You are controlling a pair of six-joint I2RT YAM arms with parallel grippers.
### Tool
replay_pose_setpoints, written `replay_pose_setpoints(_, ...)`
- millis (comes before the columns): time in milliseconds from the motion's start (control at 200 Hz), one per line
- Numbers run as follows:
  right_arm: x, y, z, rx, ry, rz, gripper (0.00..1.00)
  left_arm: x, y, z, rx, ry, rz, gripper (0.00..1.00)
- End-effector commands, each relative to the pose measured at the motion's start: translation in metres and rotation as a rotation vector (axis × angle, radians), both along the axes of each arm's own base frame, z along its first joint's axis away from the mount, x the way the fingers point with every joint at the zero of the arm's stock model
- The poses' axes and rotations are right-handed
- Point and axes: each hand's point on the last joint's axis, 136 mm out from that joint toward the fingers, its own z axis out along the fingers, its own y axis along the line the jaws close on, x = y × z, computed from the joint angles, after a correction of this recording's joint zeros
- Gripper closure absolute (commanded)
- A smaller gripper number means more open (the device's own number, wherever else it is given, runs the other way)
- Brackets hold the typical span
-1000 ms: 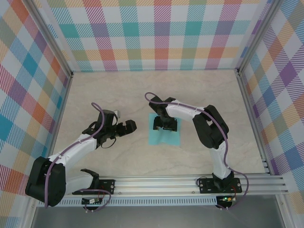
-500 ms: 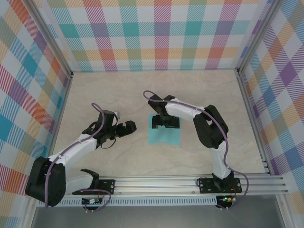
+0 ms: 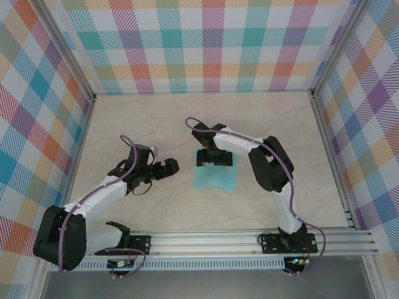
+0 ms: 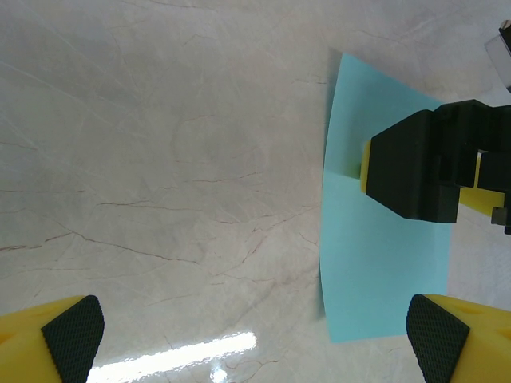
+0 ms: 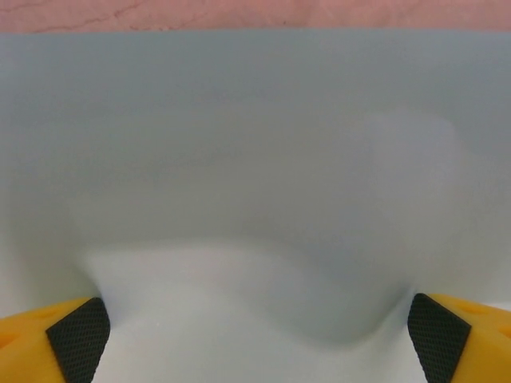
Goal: Fold a paper plane with a square sheet of paper (pick it up from the middle)
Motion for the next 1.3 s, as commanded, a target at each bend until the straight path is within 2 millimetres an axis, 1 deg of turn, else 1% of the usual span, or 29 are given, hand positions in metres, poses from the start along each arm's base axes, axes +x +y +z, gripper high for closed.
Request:
replay_pose_setpoints(0, -0.011, -0.008, -0.024, -0.038, 0.057, 0.0, 0.02, -0.001, 0.0, 0.007, 0.01, -0.012, -0.007, 0.0)
replay_pose_setpoints(100, -0.011, -0.004, -0.021, -0.007, 0.05, 0.009, 0.06, -0.001, 0.001, 0.007, 0.011, -0.014, -0.006, 0.0)
replay_pose_setpoints(190, -0.009, -0.003, -0.011, 0.01, 0.024, 0.028, 0.11, -0.001, 0.0, 0.008, 0.01, -0.014, -0.007, 0.0)
replay_pose_setpoints(240, -0.008, -0.002, -0.004, 0.017, 0.012, 0.036, 0.12, -0.001, 0.0, 0.008, 0.009, -0.015, -0.007, 0.0)
replay_pose_setpoints(290, -0.007, 0.0, 0.004, 0.032, -0.002, 0.052, 0.19, -0.001, 0.001, 0.008, 0.01, -0.015, -0.006, 0.0)
replay_pose_setpoints(325, -0.005, 0.002, 0.01, 0.042, -0.016, 0.062, 0.2, -0.001, 0.001, 0.008, 0.01, -0.015, -0.005, 0.0)
replay_pose_setpoints(375, -0.004, 0.002, 0.018, 0.047, -0.033, 0.073, 0.17, -0.001, 0.001, 0.008, 0.009, -0.016, -0.005, 0.0)
replay_pose_setpoints(445, -0.002, 0.0, 0.031, 0.054, -0.065, 0.078, 0.2, 0.0, 0.001, 0.008, 0.008, -0.015, -0.003, 0.0)
replay_pose_setpoints(480, 0.0, -0.001, 0.037, 0.055, -0.084, 0.079, 0.16, -0.001, 0.0, 0.008, 0.008, -0.014, -0.005, 0.0)
replay_pose_setpoints(515, 0.002, -0.003, 0.042, 0.05, -0.102, 0.074, 0.09, 0.0, 0.0, 0.008, 0.005, -0.012, -0.004, 0.0)
replay_pose_setpoints(545, 0.004, -0.005, 0.045, 0.041, -0.116, 0.069, 0.04, 0.0, 0.0, 0.008, 0.003, -0.014, -0.004, 0.0)
replay_pose_setpoints(620, 0.009, -0.007, 0.048, 0.037, -0.131, 0.059, 0.02, 0.001, -0.001, 0.008, -0.001, -0.015, -0.005, 0.0)
replay_pose_setpoints(685, 0.011, -0.007, 0.045, 0.035, -0.125, 0.057, 0.0, 0.001, -0.002, 0.009, -0.004, -0.014, -0.006, 0.0)
replay_pose_setpoints(740, 0.011, -0.005, 0.041, 0.038, -0.117, 0.059, 0.0, 0.001, -0.002, 0.008, -0.003, -0.01, -0.008, 0.0)
replay_pose_setpoints(895, 0.016, -0.01, 0.019, 0.011, -0.077, 0.034, 0.0, 0.0, -0.001, 0.009, -0.001, -0.011, -0.009, 0.0)
replay_pose_setpoints(1020, 0.021, -0.005, 0.006, 0.022, -0.062, 0.05, 0.0, -0.002, -0.001, 0.008, 0.0, -0.005, -0.01, 0.0)
replay_pose_setpoints(1175, 0.018, -0.005, -0.014, 0.022, -0.019, 0.046, 0.0, -0.003, 0.0, 0.008, 0.003, -0.009, -0.007, 0.0)
replay_pose_setpoints(1240, 0.015, -0.004, -0.022, 0.024, -0.001, 0.046, 0.02, -0.004, 0.0, 0.007, 0.004, -0.008, -0.009, 0.0)
replay_pose_setpoints(1295, 0.014, -0.003, -0.023, 0.033, 0.005, 0.046, 0.04, -0.004, 0.001, 0.008, 0.009, -0.009, -0.007, 0.0)
